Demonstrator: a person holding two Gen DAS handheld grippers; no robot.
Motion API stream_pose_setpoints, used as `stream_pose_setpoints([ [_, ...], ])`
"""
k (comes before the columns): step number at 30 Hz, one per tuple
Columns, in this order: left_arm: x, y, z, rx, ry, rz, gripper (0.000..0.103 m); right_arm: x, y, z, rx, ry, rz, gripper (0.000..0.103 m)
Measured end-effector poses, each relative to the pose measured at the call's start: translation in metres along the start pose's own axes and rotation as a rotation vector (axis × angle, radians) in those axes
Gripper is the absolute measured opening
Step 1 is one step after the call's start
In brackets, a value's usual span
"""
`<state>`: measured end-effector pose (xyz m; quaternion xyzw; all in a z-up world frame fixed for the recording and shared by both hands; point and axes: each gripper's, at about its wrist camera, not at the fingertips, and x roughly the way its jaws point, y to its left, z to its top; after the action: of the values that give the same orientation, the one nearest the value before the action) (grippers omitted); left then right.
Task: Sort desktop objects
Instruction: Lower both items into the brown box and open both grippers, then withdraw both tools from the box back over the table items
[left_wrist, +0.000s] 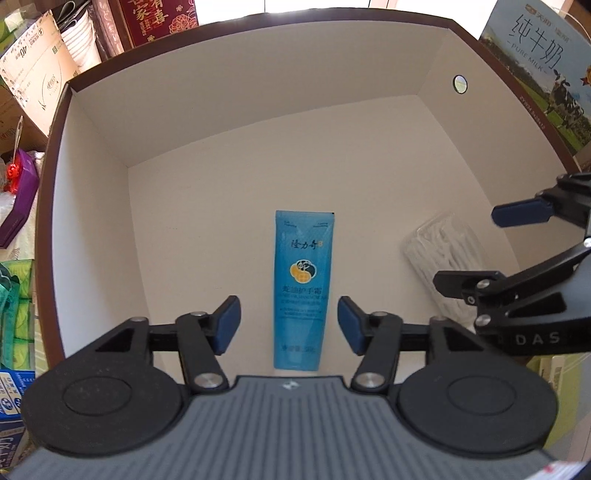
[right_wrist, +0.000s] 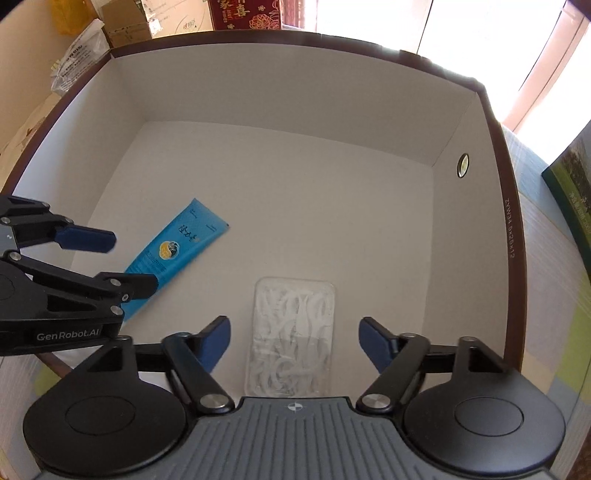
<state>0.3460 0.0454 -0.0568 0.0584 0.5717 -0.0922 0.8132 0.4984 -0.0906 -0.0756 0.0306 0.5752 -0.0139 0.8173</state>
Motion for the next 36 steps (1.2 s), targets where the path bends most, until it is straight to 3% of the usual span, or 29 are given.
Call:
stream_pose_setpoints([
  [4, -0.004, -0.001, 0.0, -0.003, -0.004, 0.008, 0.074, -0.006, 0.0, -0.003, 0.001, -0.011, -0.008, 0.084],
  [10, -0.015, -0.004, 0.003, -0.014, -0.03, 0.036, 0.087, -0.017, 0.013, -0.008, 0.015, -0.043, -0.016, 0.089],
  [19, -0.035, -0.002, 0.001, -0.043, -0.063, 0.022, 0.087, -0.042, 0.016, -0.014, 0.036, -0.092, -0.047, 0.094],
  [31, -0.095, -0.01, -0.024, -0.084, -0.205, 0.056, 0.088, -0.094, 0.023, -0.047, 0.073, -0.289, -0.081, 0.094],
  [36, -0.112, -0.017, -0.038, -0.081, -0.25, 0.08, 0.088, -0.111, 0.022, -0.065, 0.121, -0.334, -0.035, 0.094],
])
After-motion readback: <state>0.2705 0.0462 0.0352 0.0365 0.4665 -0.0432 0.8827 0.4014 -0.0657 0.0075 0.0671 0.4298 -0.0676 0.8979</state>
